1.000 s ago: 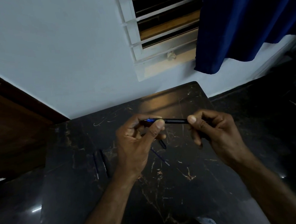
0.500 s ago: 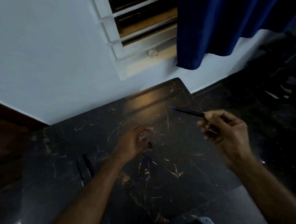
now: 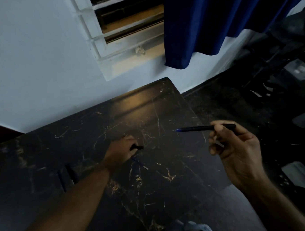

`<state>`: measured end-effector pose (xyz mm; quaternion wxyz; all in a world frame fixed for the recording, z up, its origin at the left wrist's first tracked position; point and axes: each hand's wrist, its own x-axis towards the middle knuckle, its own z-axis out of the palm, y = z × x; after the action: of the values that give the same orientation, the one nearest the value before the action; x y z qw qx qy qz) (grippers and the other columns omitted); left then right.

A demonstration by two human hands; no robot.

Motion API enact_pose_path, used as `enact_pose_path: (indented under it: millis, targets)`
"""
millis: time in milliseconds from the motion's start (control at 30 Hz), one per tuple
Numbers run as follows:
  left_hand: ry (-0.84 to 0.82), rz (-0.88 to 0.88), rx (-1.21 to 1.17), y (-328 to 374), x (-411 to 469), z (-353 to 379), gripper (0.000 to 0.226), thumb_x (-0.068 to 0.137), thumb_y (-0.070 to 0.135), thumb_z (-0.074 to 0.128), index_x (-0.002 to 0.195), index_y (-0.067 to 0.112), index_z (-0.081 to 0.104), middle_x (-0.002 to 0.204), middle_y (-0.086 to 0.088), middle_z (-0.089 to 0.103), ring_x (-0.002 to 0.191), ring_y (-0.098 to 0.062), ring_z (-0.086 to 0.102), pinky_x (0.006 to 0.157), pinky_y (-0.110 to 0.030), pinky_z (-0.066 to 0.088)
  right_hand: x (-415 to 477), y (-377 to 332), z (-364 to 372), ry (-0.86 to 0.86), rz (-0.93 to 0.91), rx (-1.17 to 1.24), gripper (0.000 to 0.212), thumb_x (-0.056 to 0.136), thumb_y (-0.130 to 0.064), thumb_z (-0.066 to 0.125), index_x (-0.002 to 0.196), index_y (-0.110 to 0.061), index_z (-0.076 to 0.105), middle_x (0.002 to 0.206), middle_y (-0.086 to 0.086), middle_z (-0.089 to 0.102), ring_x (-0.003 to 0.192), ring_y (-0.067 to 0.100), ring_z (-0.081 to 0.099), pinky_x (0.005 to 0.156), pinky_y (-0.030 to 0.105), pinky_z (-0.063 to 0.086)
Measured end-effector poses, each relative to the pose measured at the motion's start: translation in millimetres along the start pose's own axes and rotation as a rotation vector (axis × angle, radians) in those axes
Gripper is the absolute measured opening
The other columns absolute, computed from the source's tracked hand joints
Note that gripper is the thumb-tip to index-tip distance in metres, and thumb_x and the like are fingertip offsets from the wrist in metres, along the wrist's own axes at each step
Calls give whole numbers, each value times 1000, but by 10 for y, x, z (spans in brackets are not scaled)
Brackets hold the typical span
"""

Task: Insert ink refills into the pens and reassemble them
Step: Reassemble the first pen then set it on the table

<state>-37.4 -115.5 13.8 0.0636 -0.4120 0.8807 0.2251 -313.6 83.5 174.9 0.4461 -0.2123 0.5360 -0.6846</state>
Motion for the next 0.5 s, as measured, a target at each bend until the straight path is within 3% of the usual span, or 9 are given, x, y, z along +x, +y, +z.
enact_pose_path:
  millis: [100,167,300,433,500]
  targets:
    - [242,-107,-383,345,-118,-301,20,101,24,73,120,20,76,107,4,78,97,-10,74,89,-35,59,18,-105,134,-26,-106,-17,17,97,-25,66,105,-12,75,87,12,72,74,23,67,54,30,55]
    - [430,-31,-590,643,-232,-626,19,98,23,77,117,22,78,102,12,78,91,2,74,85,-29,62,35,-203,233,-40,-195,-32,19,101,-24,63,106,-8,72,87,15,73,74,26,68,54,33,56]
    - [628,294,-814,1074,-599,-1305,24,96,25,79,120,24,78,107,8,81,92,-14,79,74,-27,65,64,-433,449,-89,-331,-38,17,106,-17,56,110,-5,67,88,14,73,73,27,69,55,32,57]
    - [685,389,-862,1239,-872,-1695,25,96,19,79,121,19,78,109,4,80,94,-23,77,73,-34,65,57,-630,652,-128,-392,-17,16,105,-20,55,109,-7,66,88,8,75,74,25,70,56,32,58]
    - [683,381,-853,1257,-942,-1761,25,94,13,79,119,11,78,110,0,79,95,-26,76,71,-44,67,48,-681,708,-165,-402,-19,17,105,-19,53,110,-9,65,89,8,74,77,27,70,57,33,58]
